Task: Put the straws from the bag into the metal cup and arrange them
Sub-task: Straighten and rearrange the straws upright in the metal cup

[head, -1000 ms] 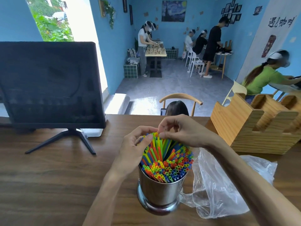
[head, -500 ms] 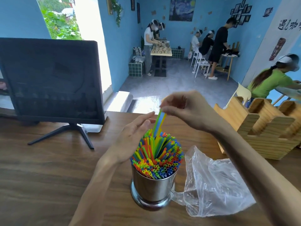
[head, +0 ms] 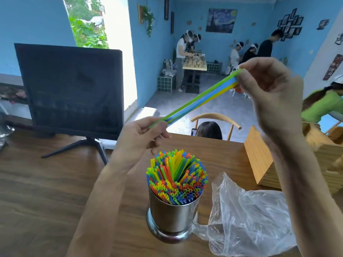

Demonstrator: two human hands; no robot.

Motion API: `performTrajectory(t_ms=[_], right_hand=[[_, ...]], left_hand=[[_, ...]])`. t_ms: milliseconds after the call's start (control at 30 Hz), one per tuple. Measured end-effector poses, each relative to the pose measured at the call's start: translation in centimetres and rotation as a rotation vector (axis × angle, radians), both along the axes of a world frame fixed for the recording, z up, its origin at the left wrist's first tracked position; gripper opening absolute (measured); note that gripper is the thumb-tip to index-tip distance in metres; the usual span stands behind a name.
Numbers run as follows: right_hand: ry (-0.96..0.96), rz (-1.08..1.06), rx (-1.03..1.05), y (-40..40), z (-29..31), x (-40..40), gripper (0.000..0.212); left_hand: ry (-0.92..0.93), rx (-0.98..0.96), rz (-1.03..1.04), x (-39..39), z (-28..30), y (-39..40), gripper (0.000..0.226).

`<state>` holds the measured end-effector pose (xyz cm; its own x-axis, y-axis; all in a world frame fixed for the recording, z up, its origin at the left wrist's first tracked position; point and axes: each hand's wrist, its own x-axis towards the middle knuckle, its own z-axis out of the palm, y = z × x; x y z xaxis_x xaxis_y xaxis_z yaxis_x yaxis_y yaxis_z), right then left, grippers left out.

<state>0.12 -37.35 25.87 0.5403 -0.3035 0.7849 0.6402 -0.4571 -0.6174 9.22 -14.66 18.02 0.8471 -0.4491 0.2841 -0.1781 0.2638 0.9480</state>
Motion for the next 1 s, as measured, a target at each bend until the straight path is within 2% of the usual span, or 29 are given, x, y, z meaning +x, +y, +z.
performTrajectory(t_ms=[167, 333, 400, 500, 567, 667, 767, 833, 900, 1000], right_hand=[[0.195, 0.093, 0.177, 1.4, -6.1, -0.8, 0.025], [0.327, 0.086, 0.242, 4.4, -11.2, -1.3, 0.023], [0.348, 0.039, 0.262, 5.1, -12.6, -1.5, 0.021], [0.382, 0.015, 0.272, 5.8, -13.9, -1.5, 0.021], [0.412, 0.029, 0.205, 5.8, -13.9, -1.6, 0.020], [0.487, 0.093, 0.059, 4.9, -13.0, -1.7, 0.013], [0.499, 0.121, 0.136, 3.2, -12.0, -1.0, 0.013], [0.550, 0.089, 0.142, 2.3, -11.7, 0.0, 0.014], [0.654, 0.066, 0.013, 1.7, -11.8, 1.1, 0.016], [0.780, 0.153, -0.136, 1.7, -12.0, 2.3, 0.019]], left_hand=[[0.157, -0.131, 0.187, 0.2, 1.1, 2.5, 0.015], [0.165, -0.317, 0.329, -0.2, 1.3, 1.9, 0.018], [0.160, -0.346, 0.332, -0.6, 1.0, 1.2, 0.031], [0.142, -0.340, 0.367, -1.1, 1.0, 0.3, 0.025], [0.074, -0.296, 0.429, -1.2, 1.4, 0.0, 0.027], [-0.157, -0.170, 0.456, -1.3, 2.8, 0.3, 0.028], [-0.349, 0.008, 0.395, -1.5, 4.0, 0.6, 0.024], [-0.386, 0.102, 0.329, -1.5, 4.0, 0.4, 0.023], [-0.389, 0.195, 0.244, -1.7, 3.6, 0.1, 0.023], [-0.414, 0.320, 0.135, -1.8, 2.0, -0.3, 0.022]])
